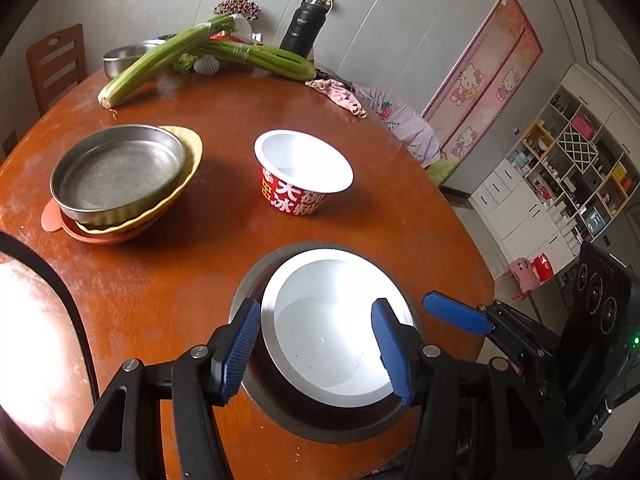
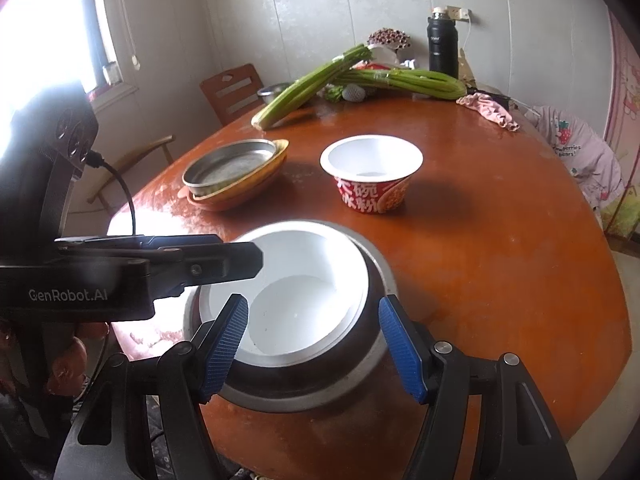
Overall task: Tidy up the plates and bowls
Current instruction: 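Set the white bowl into the steel bowl and open the left gripper, then move the open left gripper to the white red-printed bowl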
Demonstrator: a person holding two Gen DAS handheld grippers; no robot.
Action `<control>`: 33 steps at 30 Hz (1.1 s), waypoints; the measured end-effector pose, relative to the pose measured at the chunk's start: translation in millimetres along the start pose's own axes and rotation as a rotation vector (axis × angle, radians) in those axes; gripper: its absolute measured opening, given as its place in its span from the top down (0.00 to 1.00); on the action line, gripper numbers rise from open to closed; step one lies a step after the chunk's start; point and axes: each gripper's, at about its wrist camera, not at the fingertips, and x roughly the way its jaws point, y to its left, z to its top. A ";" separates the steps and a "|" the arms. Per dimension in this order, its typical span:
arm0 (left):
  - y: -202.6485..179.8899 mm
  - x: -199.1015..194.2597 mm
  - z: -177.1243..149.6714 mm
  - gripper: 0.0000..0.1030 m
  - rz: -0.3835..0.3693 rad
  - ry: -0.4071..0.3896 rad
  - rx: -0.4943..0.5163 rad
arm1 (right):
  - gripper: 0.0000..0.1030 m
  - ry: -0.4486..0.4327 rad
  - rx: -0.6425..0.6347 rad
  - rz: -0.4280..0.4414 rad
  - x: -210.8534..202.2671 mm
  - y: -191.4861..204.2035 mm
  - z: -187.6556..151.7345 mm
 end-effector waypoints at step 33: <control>-5.5 25.5 66.4 0.44 0.177 -0.061 0.161 | 0.32 -0.094 0.045 -0.149 12.1 -47.5 65.3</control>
